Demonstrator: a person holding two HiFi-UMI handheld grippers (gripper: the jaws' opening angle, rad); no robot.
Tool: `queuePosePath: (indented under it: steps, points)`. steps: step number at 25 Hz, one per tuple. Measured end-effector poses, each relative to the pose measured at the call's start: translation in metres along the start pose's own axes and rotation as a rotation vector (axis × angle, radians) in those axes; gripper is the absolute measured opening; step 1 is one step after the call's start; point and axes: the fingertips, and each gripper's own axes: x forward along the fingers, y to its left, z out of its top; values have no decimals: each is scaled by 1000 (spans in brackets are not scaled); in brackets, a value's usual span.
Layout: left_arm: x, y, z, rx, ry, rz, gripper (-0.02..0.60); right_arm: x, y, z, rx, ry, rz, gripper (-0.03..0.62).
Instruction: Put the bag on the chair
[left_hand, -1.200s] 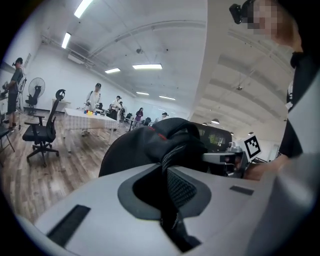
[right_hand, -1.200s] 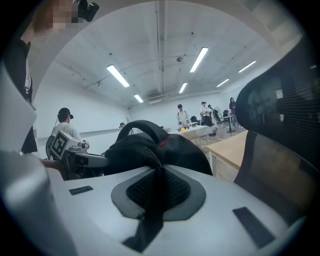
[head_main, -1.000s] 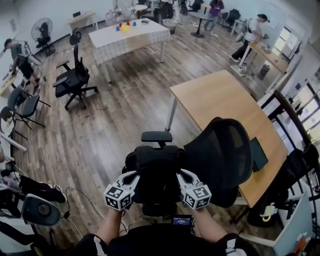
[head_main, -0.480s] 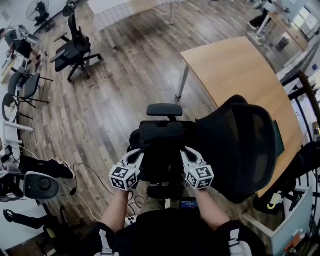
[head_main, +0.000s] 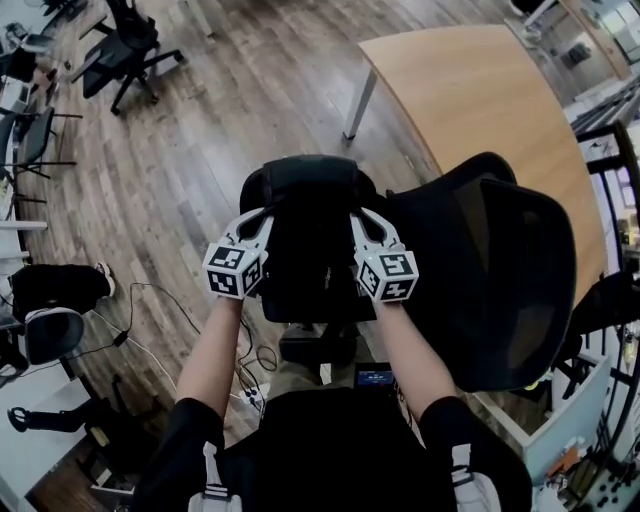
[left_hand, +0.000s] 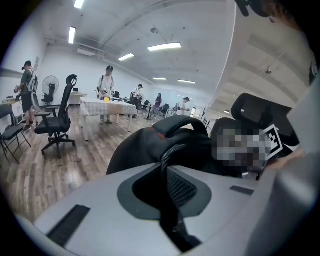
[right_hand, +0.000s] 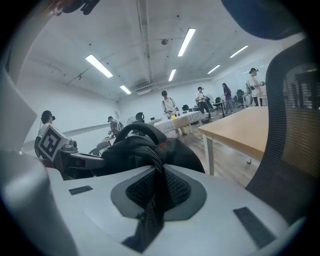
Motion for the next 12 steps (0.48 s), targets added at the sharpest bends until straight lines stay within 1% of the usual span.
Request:
queuePosePath:
  steps: [2, 7, 12]
  points:
    - [20, 11, 4, 0, 13, 4, 26, 16, -12, 1, 0, 1, -11, 40]
    - [62, 39, 8, -18, 27, 53, 32, 58, -39, 3, -31, 28, -5, 54]
    - [94, 60, 12, -53, 44, 76, 34, 93, -63, 0, 18, 15, -30, 58]
